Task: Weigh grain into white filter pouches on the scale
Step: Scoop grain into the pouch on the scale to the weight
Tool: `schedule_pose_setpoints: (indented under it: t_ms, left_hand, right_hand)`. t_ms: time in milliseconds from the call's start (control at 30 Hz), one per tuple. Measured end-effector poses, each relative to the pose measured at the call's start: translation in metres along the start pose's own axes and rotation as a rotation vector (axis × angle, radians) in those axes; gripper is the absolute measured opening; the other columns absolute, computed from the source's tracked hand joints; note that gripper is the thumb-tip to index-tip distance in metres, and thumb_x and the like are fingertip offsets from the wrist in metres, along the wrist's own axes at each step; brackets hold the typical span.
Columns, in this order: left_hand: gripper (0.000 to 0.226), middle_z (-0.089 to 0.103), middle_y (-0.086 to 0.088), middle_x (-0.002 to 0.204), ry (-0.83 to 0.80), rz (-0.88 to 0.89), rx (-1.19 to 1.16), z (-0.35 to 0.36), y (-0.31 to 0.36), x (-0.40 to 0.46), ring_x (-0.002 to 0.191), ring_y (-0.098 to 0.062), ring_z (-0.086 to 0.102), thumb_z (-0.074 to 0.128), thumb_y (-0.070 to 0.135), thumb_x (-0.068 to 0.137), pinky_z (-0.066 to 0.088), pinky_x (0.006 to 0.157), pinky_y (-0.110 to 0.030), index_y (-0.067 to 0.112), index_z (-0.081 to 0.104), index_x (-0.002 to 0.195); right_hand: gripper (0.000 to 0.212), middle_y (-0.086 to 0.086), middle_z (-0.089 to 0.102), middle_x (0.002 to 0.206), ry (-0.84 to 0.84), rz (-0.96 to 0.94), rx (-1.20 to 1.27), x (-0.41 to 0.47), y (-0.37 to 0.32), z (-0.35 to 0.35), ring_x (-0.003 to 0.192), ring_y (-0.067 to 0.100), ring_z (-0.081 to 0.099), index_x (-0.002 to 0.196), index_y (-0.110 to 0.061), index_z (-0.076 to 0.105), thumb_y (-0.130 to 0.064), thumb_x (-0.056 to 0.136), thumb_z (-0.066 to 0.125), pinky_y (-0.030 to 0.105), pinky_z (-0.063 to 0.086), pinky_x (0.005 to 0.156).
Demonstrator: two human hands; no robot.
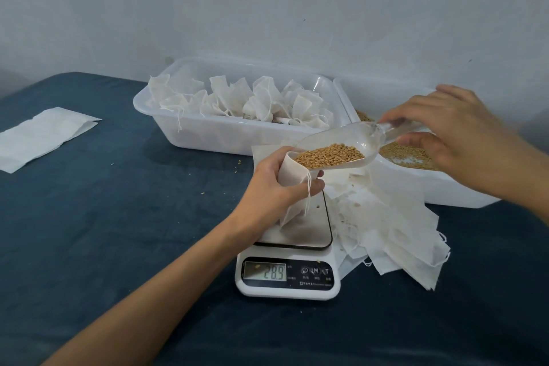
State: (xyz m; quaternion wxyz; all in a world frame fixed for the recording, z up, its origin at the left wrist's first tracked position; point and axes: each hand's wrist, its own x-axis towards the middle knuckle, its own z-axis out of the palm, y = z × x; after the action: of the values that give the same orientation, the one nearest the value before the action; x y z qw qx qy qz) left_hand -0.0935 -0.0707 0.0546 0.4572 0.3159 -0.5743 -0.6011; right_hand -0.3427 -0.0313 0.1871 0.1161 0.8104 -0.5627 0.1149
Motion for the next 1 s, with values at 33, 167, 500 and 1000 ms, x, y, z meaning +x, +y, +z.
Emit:
schedule_pose_setpoints:
  t_ms: [33, 167, 500, 1000]
  left_hand:
    - [0.044, 0.077, -0.009, 0.117, 0.003, -0.004, -0.005, 0.0, 0.0, 0.0, 0.114, -0.03, 0.072, 0.083, 0.008, 0.088, 0.062, 0.09, -0.037, 0.018, 0.065, 0.127]
    - [0.045, 0.077, -0.01, 0.115, 0.006, -0.015, 0.002, -0.001, 0.0, 0.001, 0.113, -0.031, 0.072, 0.083, 0.01, 0.088, 0.06, 0.095, -0.037, 0.019, 0.064, 0.128]
    - [0.032, 0.079, -0.006, 0.107, -0.014, -0.016, -0.037, -0.004, 0.004, 0.0, 0.095, -0.016, 0.074, 0.083, 0.01, 0.088, 0.057, 0.075, -0.028, 0.011, 0.069, 0.116]
    - [0.041, 0.079, -0.003, 0.105, -0.009, -0.028, -0.074, -0.005, 0.006, 0.001, 0.101, -0.015, 0.075, 0.085, 0.017, 0.078, 0.057, 0.086, -0.025, 0.015, 0.069, 0.116]
  right_hand:
    - [0.026, -0.011, 0.064, 0.102, -0.008, 0.003, 0.027, 0.0, 0.002, 0.002, 0.102, 0.027, 0.059, 0.116, -0.019, 0.068, -0.009, 0.093, 0.066, 0.038, 0.023, 0.111]
    - [0.027, -0.012, 0.068, 0.102, -0.027, 0.018, 0.139, 0.0, 0.007, 0.013, 0.098, 0.02, 0.06, 0.117, -0.018, 0.07, -0.006, 0.092, 0.067, 0.035, 0.036, 0.096]
    - [0.025, -0.022, 0.071, 0.103, -0.078, 0.163, 0.46, 0.0, 0.024, 0.029, 0.102, -0.014, 0.06, 0.116, -0.027, 0.066, -0.011, 0.097, 0.063, -0.002, 0.04, 0.079]
    - [0.027, -0.005, 0.069, 0.109, 0.022, 0.45, 0.571, -0.003, 0.087, 0.04, 0.117, 0.02, 0.064, 0.12, -0.018, 0.062, -0.004, 0.097, 0.06, 0.041, 0.043, 0.11]
